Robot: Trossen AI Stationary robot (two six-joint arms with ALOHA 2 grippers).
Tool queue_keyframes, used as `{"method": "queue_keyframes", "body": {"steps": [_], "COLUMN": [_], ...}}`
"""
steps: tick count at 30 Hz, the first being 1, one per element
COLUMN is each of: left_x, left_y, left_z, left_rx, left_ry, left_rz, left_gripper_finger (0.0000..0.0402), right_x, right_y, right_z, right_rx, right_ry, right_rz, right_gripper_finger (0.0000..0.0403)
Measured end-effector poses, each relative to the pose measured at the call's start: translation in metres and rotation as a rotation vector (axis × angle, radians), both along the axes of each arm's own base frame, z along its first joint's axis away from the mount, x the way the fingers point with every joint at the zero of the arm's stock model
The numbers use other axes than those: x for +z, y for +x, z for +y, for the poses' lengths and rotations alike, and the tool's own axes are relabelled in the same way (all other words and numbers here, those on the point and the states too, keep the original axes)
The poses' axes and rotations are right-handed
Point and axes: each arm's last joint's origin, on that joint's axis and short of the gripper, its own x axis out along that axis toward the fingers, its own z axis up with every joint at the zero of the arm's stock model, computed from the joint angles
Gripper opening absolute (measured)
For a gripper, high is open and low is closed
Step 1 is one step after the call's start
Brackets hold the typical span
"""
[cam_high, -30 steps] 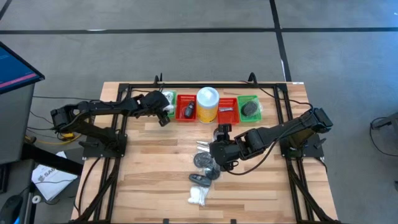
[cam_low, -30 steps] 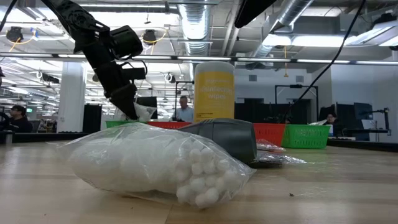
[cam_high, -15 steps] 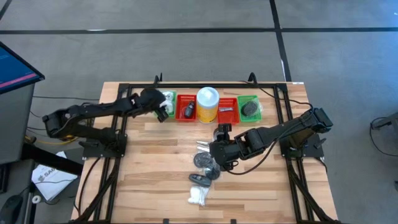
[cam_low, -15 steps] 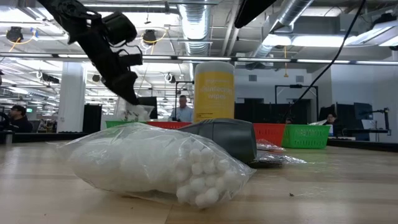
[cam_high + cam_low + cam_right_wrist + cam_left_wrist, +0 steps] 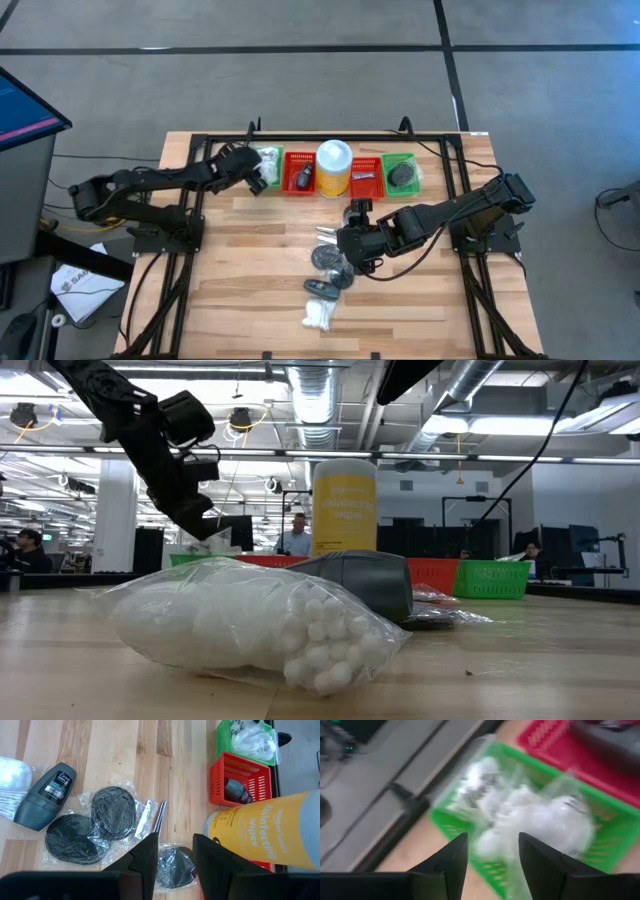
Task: Pick & Place Travel size toiletries
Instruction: Put the white cotton pack into the left green bin, then put the silver nail cutter into the right red bin
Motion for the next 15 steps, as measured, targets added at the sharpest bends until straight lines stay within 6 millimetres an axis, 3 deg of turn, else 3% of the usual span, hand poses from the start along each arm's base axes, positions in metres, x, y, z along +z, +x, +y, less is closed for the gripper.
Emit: {"method": "queue_keyframes", "body": {"steps": [15], "left_x": [0.015], "left_y": [0.003], "left_z": [-0.002], "left_rx": [0.022], "left_ry": [0.071], "left_rz": [-0.13], "left_gripper_finger": [0.0163], "right_x": [0.0], "right_y": [0.0], "right_z": [0.0], "right_rx": [-0.019], "right_ry": [0.012], "right_rz": [-0.003], "right_gripper_finger": [0.0113]}}
